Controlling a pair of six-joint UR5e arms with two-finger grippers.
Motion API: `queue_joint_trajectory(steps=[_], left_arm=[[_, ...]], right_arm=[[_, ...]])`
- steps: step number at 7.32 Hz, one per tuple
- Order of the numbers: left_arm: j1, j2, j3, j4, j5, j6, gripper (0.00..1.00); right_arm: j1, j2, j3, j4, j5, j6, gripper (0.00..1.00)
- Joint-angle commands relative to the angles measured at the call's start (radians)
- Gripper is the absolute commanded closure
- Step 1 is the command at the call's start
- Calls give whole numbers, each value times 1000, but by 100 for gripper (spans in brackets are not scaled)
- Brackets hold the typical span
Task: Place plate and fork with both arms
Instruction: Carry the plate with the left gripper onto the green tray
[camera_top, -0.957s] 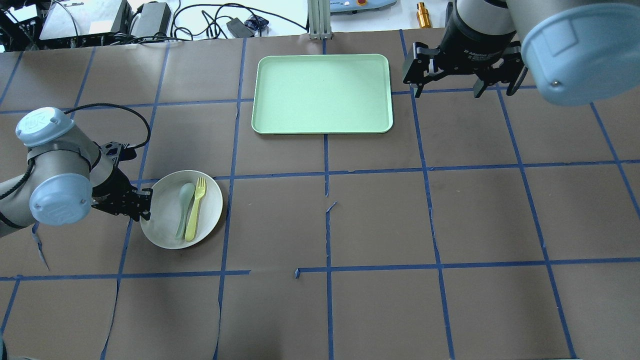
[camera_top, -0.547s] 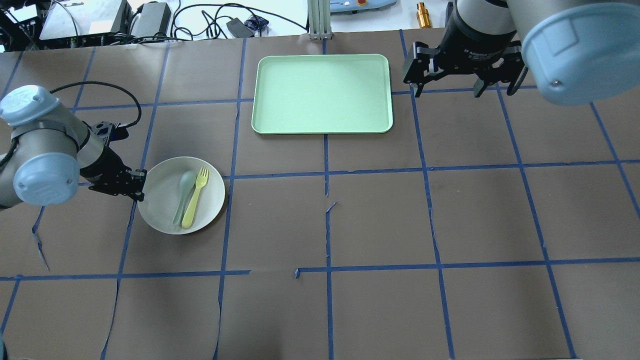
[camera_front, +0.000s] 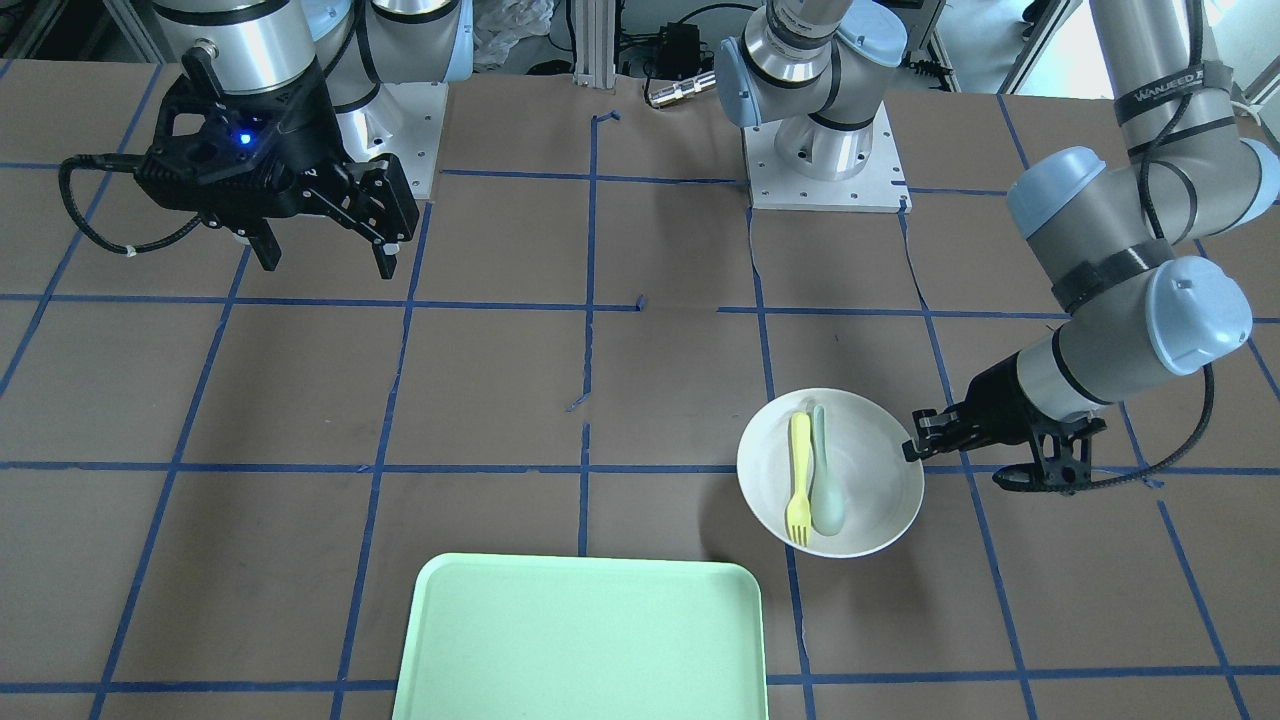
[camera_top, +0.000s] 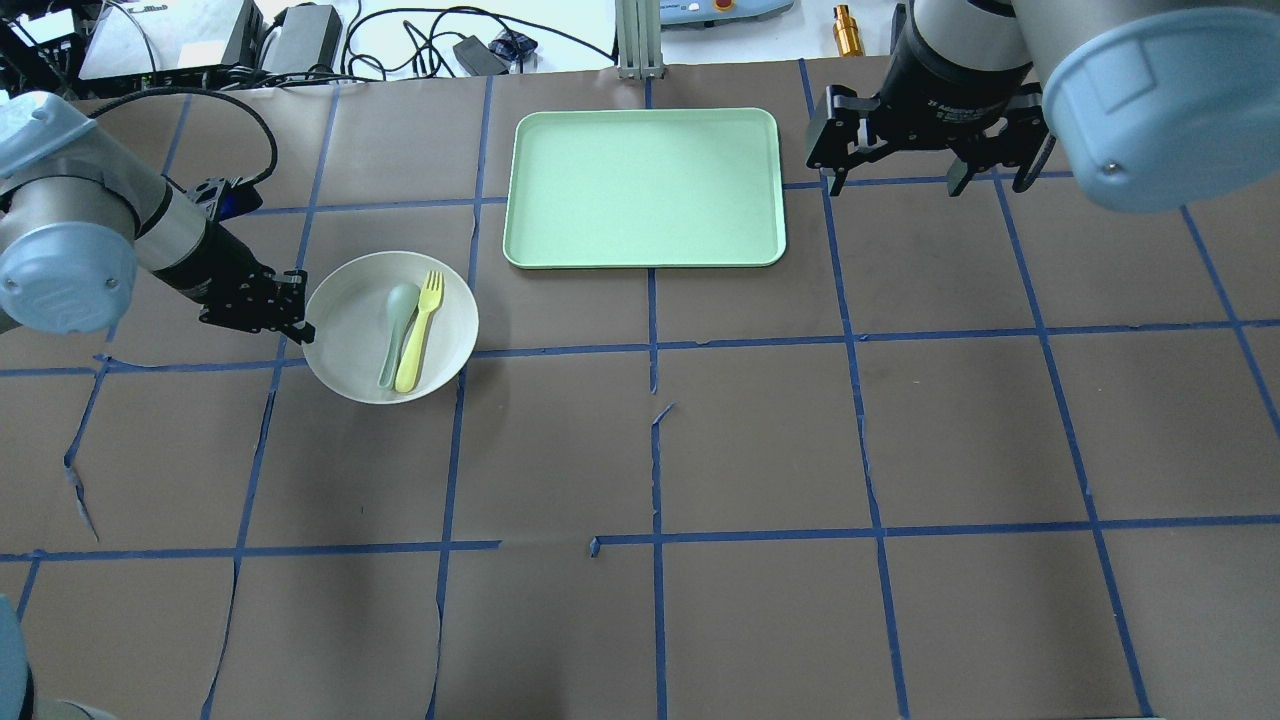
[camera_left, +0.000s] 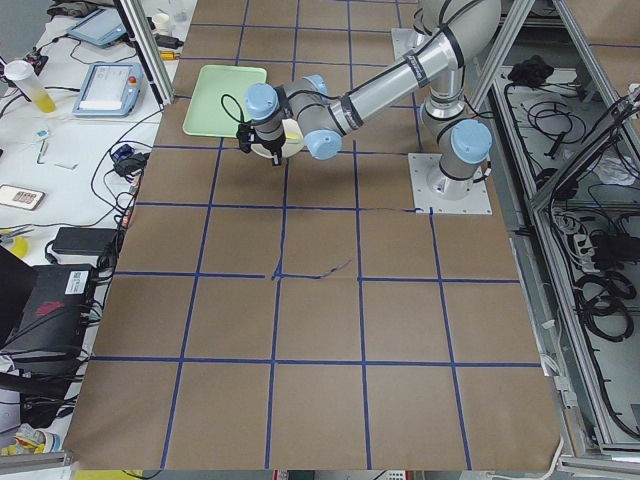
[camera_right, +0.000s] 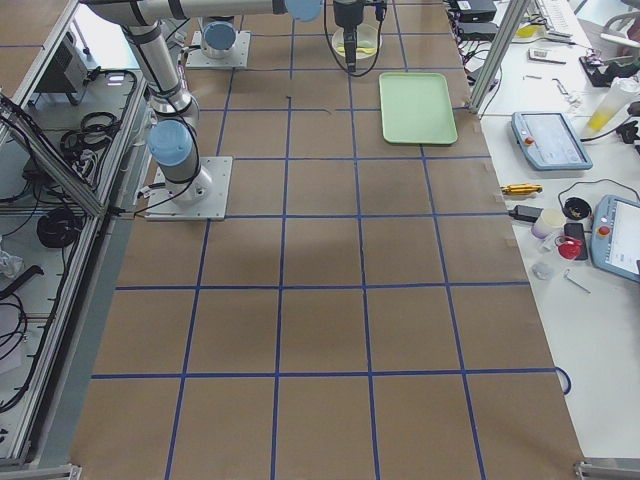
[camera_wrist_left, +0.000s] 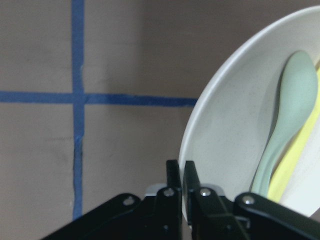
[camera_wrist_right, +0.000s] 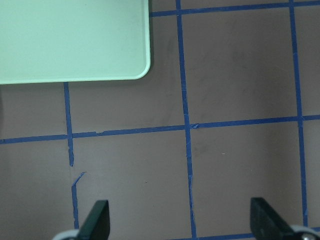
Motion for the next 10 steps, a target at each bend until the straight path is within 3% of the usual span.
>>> queue_joint_trajectory(steps=[1, 4, 6, 10], left_arm=[[-102, -133, 185, -8, -91, -76, 100], [-272, -366, 472, -4, -93, -234, 100], [-346, -484, 604, -5, -90, -297, 100], [-360, -526, 639, -7, -87, -274, 100]], right_arm=[[1, 0, 0, 0, 1, 1, 0], [0, 0, -1, 0, 1, 3, 0], [0, 0, -1, 0, 1, 3, 0], [0, 0, 0, 0, 1, 3, 0]])
